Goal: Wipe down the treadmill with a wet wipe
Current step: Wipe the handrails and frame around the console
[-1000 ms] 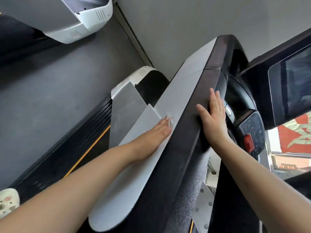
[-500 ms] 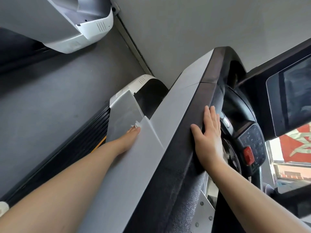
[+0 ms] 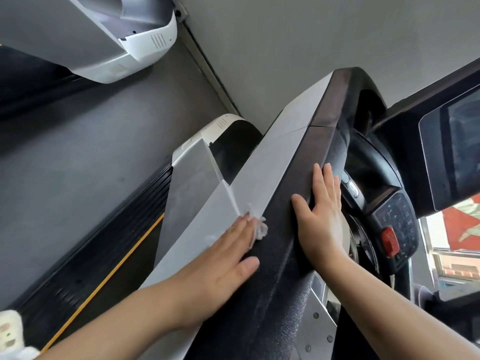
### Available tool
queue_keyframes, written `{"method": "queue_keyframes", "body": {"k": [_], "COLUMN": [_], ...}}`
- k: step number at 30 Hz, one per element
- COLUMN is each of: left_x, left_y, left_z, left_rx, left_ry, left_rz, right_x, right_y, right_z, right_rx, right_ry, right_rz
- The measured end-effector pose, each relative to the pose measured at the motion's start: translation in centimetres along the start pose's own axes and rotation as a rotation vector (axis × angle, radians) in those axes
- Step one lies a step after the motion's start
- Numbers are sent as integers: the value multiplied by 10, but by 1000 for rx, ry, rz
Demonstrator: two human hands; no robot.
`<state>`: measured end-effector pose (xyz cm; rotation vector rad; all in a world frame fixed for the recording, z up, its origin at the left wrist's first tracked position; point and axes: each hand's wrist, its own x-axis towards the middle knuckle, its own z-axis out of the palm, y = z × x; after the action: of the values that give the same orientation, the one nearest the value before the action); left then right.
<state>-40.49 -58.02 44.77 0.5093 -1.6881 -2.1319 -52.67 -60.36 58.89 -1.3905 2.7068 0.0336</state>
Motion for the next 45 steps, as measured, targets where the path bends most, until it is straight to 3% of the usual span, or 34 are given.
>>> {"method": "queue_keyframes", "body": {"k": [2, 7, 14, 21, 28, 32, 35, 39, 45], "left_x": [-26, 6, 74, 120, 139, 135, 129, 121, 98], "left_y": [28, 22, -14, -38, -47, -39, -34, -27, -37], "left_z": [-7, -23, -45, -58, -65, -58, -54, -59, -57], "left_rx": [122, -51, -110, -81, -237, -285, -77, 26, -220], "left_ry": [-74, -138, -22, 45, 125, 192, 127, 38, -3], "left_rz": [60, -63, -262, -350, -476, -438, -384, -386, -449], "right_x": [0, 0, 0, -1, -2, -2, -2, -3, -2], "right_y": [1, 1, 3, 3, 3, 3, 2, 1, 2], "right_z": [0, 0, 1, 3, 3, 3, 2, 1, 1], "right_rx": [-13, -5, -6, 20, 57, 46, 37, 20, 10], "right_ry": [-3, -14, -19, -8, -5, -7, -9, -23, -21], "right_rz": [-2, -8, -8, -10, -1, -2, 0, 7, 1]}}
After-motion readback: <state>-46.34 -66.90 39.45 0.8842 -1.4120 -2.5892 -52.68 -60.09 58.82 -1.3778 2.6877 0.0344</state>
